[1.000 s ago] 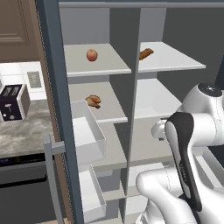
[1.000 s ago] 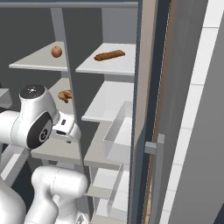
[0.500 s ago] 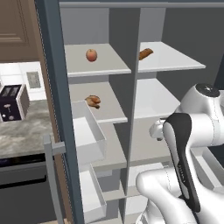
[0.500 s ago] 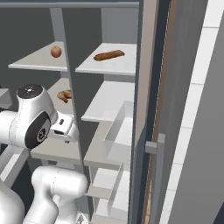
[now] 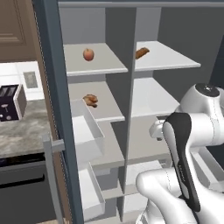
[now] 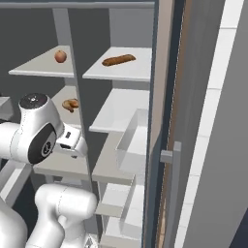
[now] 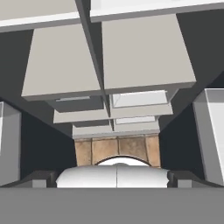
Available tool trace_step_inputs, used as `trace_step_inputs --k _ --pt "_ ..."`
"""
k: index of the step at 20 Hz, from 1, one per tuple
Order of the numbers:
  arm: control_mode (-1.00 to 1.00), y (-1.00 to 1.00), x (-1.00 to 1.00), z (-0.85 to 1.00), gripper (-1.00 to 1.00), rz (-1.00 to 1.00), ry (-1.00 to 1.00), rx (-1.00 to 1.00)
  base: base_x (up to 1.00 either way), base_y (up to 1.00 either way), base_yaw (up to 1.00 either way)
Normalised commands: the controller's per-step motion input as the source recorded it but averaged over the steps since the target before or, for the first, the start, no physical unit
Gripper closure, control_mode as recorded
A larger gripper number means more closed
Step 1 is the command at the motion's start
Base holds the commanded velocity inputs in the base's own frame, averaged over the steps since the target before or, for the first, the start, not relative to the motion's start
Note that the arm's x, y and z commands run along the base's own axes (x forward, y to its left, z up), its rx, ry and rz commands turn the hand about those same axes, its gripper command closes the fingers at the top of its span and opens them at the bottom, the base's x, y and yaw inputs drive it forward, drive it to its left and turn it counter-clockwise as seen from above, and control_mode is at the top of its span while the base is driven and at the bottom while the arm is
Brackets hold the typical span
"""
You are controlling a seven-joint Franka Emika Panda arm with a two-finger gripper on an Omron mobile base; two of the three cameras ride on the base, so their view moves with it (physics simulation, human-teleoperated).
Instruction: There's a chicken drumstick in the fridge that needs to be moved to the freezer for freezing. Pick up the chicken drumstick from the fridge, place it on any shelf in the freezer, and close the fridge and freezer doors when done.
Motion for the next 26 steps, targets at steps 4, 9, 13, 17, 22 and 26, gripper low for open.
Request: trace_step_inputs --k 4,9,13,17,22,26 --pt "1.00 0.00 0.00 0.00 -1.00 0.00 0.00 0.00 -0.54 0.05 0.00" --pt "1.00 0.00 0.00 0.00 -1.00 0.00 0.00 0.00 -0.53 0.00 0.00" --pt "1.00 0.00 0.00 0.00 -1.00 0.00 0.00 0.00 -0.52 0.00 0.00" --pt "1.00 0.00 0.00 0.00 -1.00 0.00 0.00 0.00 -0.62 0.00 0.00" --pt "1.00 0.00 0.00 0.00 -1.00 0.00 0.00 0.00 -0.60 0.07 0.00" --pt "1.00 0.00 0.00 0.00 -1.00 0.00 0.00 0.00 -0.42 0.12 0.00"
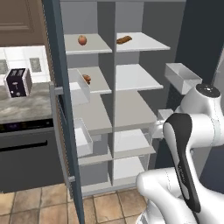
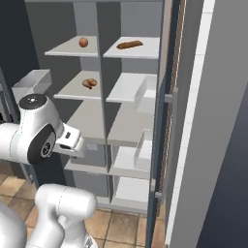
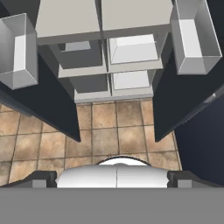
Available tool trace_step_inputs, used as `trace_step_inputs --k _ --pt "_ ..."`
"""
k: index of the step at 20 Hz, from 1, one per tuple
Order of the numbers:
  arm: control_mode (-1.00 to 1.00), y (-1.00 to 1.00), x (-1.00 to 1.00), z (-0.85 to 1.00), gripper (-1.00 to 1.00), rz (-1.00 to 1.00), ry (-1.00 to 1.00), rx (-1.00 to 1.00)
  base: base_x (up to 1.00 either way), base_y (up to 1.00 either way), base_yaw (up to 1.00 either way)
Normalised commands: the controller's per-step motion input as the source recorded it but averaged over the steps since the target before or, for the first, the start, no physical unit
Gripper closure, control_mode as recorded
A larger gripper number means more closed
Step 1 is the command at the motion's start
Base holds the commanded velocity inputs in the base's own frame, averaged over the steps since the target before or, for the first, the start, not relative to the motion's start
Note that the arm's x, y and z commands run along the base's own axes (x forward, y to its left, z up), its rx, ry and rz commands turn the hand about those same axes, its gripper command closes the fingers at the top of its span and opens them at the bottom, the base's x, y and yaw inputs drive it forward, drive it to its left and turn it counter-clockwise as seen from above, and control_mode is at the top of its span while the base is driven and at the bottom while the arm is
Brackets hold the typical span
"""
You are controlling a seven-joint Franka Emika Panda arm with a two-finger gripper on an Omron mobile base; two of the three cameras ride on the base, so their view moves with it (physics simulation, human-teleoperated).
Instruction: There's a chicken drumstick in the fridge that needs to be moved to the freezer for freezing. Pick up the chicken drumstick from the fridge, place it on any shelf in the freezer, and close the fridge and freezer doors when done.
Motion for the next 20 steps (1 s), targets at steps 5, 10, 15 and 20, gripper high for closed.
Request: trace_step_inputs --k 5,10,15,20 --pt "1.00 0.00 0.00 0.00 -1.00 0.00 0.00 0.00 -0.42 0.08 0.02" --pt "1.00 0.00 0.00 0.00 -1.00 0.00 0.00 0.00 -0.19 0.11 0.03" --pt "1.00 0.00 0.00 0.00 -1.00 0.00 0.00 0.00 -0.02 0.10 0.04" --pt "1.00 0.00 0.00 0.00 -1.00 0.00 0.00 0.00 0.00 0.01 0.01"
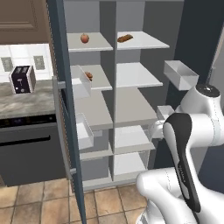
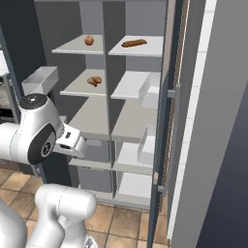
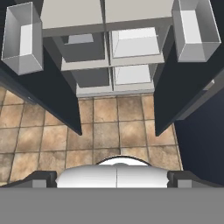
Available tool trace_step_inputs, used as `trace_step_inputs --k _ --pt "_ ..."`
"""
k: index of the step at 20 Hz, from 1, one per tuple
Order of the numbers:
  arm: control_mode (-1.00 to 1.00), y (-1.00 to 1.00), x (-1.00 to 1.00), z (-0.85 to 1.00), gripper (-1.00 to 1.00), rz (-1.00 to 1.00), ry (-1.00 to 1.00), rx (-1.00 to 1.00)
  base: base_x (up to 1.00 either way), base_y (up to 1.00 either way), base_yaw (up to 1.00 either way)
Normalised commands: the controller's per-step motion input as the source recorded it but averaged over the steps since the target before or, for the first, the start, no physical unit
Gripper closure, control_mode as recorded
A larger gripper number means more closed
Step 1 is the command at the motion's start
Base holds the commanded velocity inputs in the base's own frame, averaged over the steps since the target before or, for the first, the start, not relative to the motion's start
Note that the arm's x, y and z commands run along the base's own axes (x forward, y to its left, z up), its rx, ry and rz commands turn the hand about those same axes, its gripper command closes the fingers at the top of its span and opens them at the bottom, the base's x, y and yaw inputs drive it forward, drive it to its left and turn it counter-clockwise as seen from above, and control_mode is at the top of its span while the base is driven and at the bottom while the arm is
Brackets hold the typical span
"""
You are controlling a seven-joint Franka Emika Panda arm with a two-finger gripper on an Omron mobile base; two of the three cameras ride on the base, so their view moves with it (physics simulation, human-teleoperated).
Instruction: There's a chicken drumstick in the fridge that needs to be moved to the freezer for freezing. Pick up the chicken drumstick from the fridge, place it on any shelf in the freezer, and close the fridge and freezer doors when done.
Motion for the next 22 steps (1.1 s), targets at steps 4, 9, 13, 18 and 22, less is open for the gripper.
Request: trace_step_inputs --k 4,9,13,18,22 --pt "1.00 0.00 0.00 0.00 -1.00 0.00 0.00 0.00 0.00 0.00 0.00" --pt "1.00 0.00 0.00 0.00 -1.00 0.00 0.00 0.00 0.00 0.00 0.00" --pt "1.00 0.00 0.00 0.00 -1.00 0.00 0.00 0.00 0.00 0.00 0.00" --pt "-1.00 0.00 0.00 0.00 -1.00 0.00 0.00 0.00 0.00 0.00 0.00" --pt "-1.00 0.00 0.00 0.00 -1.00 0.00 0.00 0.00 0.00 0.00 0.00"
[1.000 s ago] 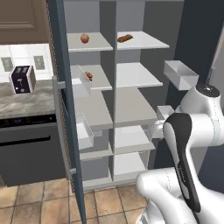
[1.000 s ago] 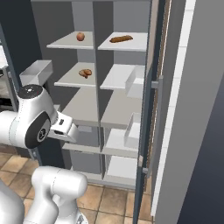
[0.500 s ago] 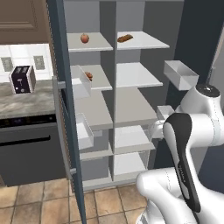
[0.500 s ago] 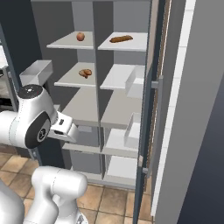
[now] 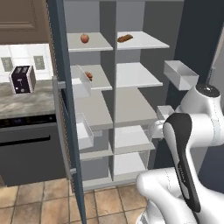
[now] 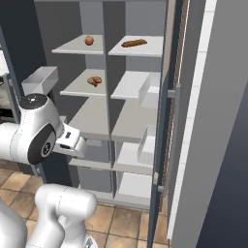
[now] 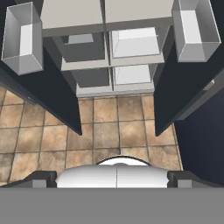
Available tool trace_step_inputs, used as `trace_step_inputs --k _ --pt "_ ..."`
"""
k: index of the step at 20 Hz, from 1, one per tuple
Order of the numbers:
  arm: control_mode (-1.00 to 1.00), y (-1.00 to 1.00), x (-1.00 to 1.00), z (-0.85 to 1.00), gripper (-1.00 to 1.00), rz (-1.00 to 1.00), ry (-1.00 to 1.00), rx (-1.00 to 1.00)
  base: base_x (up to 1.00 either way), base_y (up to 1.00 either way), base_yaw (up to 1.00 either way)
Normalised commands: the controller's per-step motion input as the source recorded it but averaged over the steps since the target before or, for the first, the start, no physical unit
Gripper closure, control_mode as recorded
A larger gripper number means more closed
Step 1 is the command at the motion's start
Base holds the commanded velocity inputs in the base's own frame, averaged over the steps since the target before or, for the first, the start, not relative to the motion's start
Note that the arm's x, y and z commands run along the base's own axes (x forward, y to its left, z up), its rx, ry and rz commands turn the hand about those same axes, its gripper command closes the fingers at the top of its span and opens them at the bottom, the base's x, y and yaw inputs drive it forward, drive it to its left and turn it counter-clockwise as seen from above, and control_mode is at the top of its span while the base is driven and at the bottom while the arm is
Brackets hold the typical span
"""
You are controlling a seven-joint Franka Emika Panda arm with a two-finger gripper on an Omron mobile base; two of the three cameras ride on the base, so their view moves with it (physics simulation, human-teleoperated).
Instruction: There's a chicken drumstick in the fridge that needs to be moved to the freezer for freezing. Pick up the chicken drumstick from the fridge, place it on any shelf in the freezer, and close the fridge and freezer doors when done.
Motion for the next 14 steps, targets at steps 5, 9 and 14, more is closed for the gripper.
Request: trace_step_inputs --k 5,9,14 --pt "-1.00 0.19 -0.14 0.01 -1.00 0.04 -0.10 -0.06 0.00 0.00 0.00" --pt "-1.00 0.49 -0.49 0.08 -1.00 0.00 -0.30 -0.15 0.00 0.00 0.00" --pt "-1.00 0.64 -0.57 0.30 -1.00 0.00 -0.43 -0.23 0.00 0.00 0.00"
